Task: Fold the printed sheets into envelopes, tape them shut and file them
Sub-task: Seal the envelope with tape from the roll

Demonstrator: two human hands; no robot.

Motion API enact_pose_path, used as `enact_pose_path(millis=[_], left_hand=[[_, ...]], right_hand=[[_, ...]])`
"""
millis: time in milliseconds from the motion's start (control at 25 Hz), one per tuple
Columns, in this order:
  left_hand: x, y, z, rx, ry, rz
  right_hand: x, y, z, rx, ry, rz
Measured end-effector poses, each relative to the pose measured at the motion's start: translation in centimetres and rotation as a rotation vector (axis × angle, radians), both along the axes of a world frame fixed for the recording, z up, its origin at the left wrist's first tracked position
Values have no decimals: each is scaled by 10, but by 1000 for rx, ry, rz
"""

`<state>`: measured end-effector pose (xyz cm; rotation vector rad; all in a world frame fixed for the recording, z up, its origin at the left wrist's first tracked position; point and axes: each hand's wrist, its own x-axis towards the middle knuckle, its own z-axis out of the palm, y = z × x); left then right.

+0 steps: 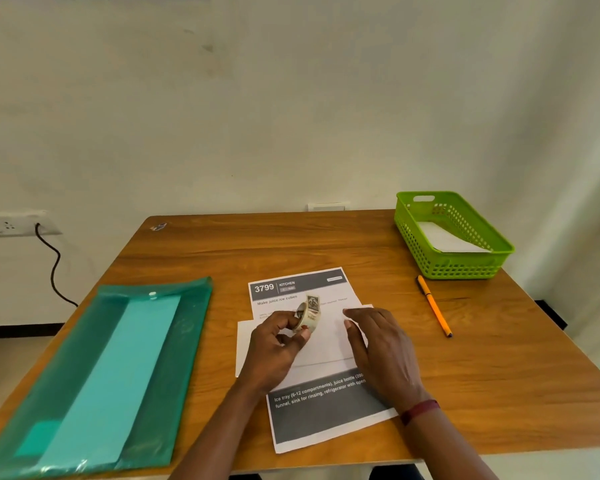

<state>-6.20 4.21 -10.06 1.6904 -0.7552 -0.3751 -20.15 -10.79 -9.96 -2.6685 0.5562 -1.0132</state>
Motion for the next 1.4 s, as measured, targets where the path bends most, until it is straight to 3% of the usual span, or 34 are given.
enact_pose_path(millis=[40, 160, 240, 760, 1000, 1400], left_hand=[[0, 0, 1, -9, 39, -13], [0, 3, 3, -47, 91, -53], [0, 5, 4, -65, 73, -73], [3, 0, -2, -24, -44, -108], [3, 0, -4, -40, -57, -90], [7, 0, -8, -39, -74, -95]], right_hand=[[6, 1, 5, 183, -35, 5], [26, 10, 25, 983, -146, 123], [37, 14, 32, 1241, -104, 216], [43, 24, 16, 1091, -170, 256], [36, 21, 9, 914, -196, 230], [33, 27, 0, 1203, -359, 269]])
